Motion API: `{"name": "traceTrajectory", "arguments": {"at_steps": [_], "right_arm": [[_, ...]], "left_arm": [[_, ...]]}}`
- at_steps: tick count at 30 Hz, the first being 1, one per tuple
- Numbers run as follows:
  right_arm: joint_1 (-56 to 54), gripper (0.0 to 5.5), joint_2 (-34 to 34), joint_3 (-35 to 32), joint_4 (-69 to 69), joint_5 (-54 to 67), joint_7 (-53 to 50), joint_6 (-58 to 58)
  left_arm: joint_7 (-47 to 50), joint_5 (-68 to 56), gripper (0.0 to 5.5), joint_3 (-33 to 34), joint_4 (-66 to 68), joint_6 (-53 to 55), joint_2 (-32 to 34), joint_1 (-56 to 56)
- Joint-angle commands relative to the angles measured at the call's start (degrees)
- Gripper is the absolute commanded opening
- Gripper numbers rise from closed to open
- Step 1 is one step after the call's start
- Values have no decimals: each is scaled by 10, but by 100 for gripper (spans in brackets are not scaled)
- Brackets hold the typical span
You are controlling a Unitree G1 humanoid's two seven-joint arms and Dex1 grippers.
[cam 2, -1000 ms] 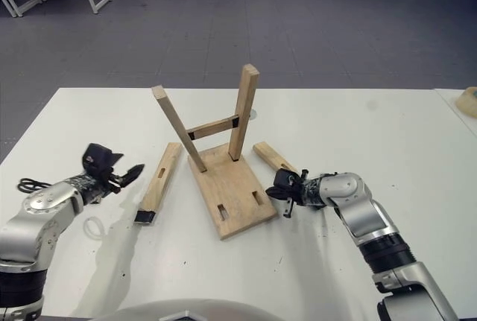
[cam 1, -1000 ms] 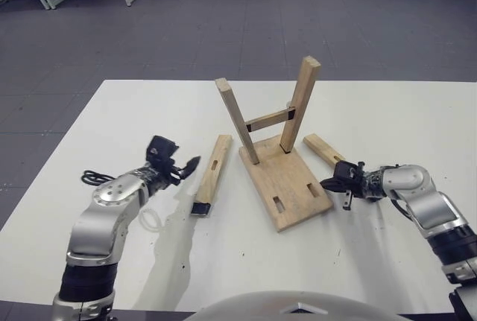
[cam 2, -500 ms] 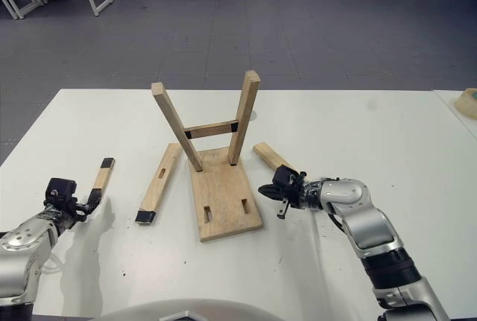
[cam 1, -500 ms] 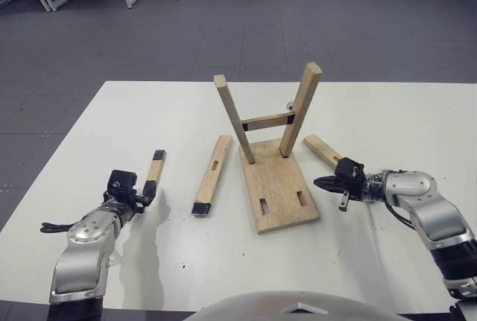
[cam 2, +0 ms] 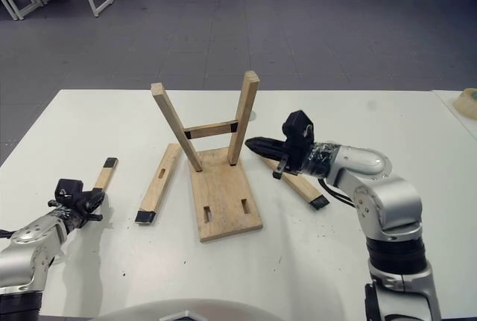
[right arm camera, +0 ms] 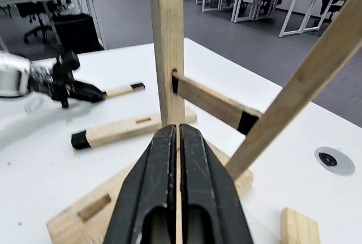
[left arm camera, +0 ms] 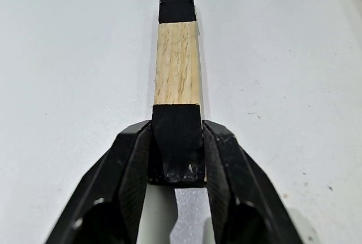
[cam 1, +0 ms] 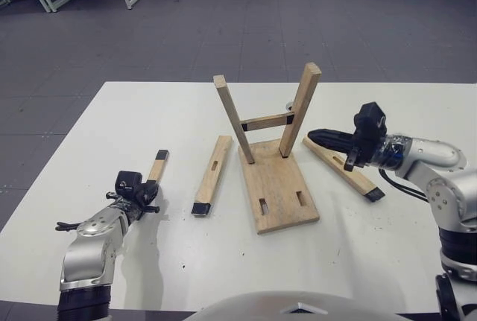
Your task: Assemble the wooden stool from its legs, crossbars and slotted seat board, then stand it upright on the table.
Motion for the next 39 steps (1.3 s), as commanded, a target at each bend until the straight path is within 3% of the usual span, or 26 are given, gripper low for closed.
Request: {"name": "traceTrajectory", "arguments": {"at_steps": [1, 7, 10, 18, 23, 28, 34, 39], "right_arm": [[-36, 45, 48, -56, -8, 107, -68, 83], [-69, 154, 118, -114, 33, 230, -181, 138], [-91, 198, 139, -128, 50, 281, -230, 151], [-135, 198, 179, -115, 64, 435, -317, 163], [-161, 198, 190, -93, 75, 473, -342, 145], [-186, 275, 196, -77, 96, 468, -344, 122], [-208, 275, 195, -69, 118, 447, -337, 93], [-209, 174, 177, -56, 114, 410, -315, 79]], "left_arm": [[18, 10, 131, -3, 4, -28, -20, -17], [20, 9, 131, 11, -72, -287, -57, -111], [21, 10, 131, 5, -113, -360, -60, -156], [-75, 24, 131, -148, -188, -364, -37, -210], [-98, 34, 131, -194, -184, -362, -43, -206], [-103, 38, 131, -209, -189, -360, -45, -201], [-110, 39, 131, -209, -188, -360, -41, -195], [-114, 43, 131, -206, -186, -359, -37, -191]]}}
